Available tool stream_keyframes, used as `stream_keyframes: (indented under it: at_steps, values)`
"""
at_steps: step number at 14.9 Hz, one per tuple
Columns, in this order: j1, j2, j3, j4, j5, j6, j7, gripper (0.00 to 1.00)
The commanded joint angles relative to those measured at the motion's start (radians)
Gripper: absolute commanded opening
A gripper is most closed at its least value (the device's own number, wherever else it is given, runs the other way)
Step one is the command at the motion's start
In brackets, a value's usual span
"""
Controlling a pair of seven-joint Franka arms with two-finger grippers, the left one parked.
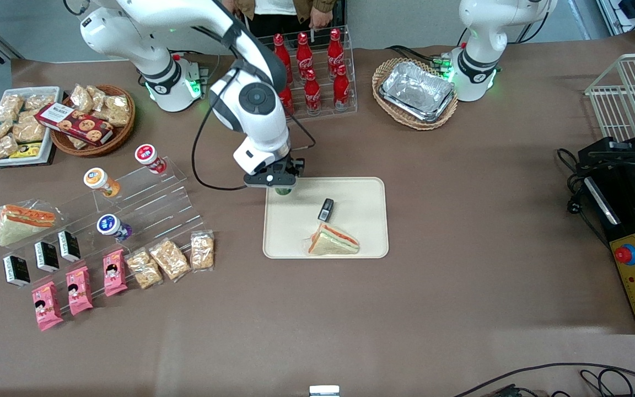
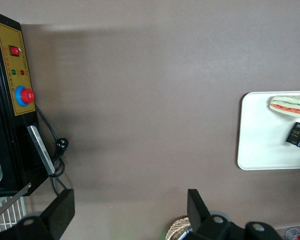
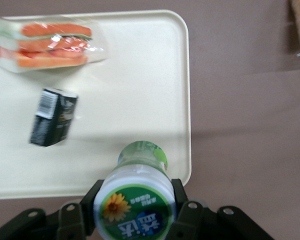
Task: Place green gum on tray
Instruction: 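Lower the gum bottle onto the tray beside the black item and release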
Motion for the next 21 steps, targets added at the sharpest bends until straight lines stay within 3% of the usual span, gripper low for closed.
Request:
stream_keyframes:
  at_steps: [1,8,10,11,12,18,21]
  values:
    - [-0.004,0.063,-0.002,-0.043,-0.027,0.114,0.008,0.28]
    - [-0.004,0.151,-0.002,-0.042,-0.027,0.187,0.005,0.28]
    - [-0.004,0.152,-0.002,-0.042,-0.027,0.187,0.004,0.33]
    - [-0.004,0.152,-0.002,-0.039,-0.025,0.187,0.007,0.71]
    - [-0.004,0.152,-0.002,-0.039,-0.025,0.187,0.011,1.00]
    - [-0.020,0.085,-0.011,-0.034,-0.025,0.146,-0.011,1.00]
    - [-0.111,-0.015,-0.008,-0.031,-0.008,0.037,-0.134,1.00]
